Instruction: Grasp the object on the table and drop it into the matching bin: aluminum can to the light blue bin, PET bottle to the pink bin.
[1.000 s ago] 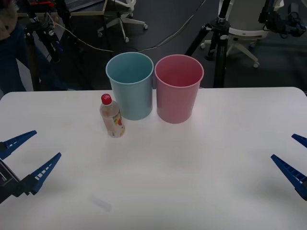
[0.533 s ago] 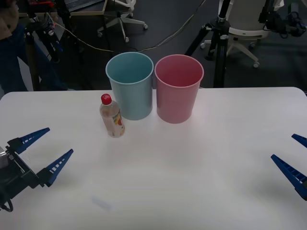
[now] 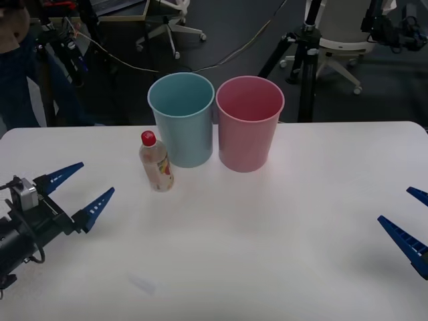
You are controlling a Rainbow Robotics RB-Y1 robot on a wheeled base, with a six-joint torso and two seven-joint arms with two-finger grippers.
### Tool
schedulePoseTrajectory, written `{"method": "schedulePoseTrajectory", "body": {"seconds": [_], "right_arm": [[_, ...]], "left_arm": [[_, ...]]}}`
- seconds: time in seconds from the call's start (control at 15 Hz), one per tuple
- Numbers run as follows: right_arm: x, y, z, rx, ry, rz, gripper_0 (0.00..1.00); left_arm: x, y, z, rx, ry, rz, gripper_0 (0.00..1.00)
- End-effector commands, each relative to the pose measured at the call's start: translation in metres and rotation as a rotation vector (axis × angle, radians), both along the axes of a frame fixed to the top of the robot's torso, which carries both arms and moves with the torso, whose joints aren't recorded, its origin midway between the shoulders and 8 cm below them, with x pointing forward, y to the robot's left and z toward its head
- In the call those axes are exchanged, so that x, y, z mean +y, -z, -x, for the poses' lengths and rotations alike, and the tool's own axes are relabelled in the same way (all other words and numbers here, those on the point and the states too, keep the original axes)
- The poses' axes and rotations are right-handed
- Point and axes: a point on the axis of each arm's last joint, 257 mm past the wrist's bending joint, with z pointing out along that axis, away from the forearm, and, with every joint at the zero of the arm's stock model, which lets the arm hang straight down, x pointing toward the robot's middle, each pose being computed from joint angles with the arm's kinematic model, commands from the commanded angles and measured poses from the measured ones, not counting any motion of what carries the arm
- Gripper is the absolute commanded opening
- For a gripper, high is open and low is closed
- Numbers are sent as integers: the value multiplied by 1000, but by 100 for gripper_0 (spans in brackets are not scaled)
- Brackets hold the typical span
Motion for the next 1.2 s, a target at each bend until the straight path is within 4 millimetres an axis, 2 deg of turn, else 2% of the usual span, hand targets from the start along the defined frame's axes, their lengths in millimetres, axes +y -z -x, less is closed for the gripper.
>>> {"method": "schedulePoseTrajectory", "body": {"seconds": [0.07,0.4,1.0,1.2], "right_arm": [[0,0,0,0,0,0,100],[0,0,0,0,0,0,100],[0,0,0,0,0,0,100],[0,0,0,0,0,0,100]], "left_arm": [[-7,8,-21,6,-1,-6,100],[-40,17,-48,34,6,-24,100],[-97,26,-60,58,50,-14,100],[-106,29,-69,69,38,-32,100]]}}
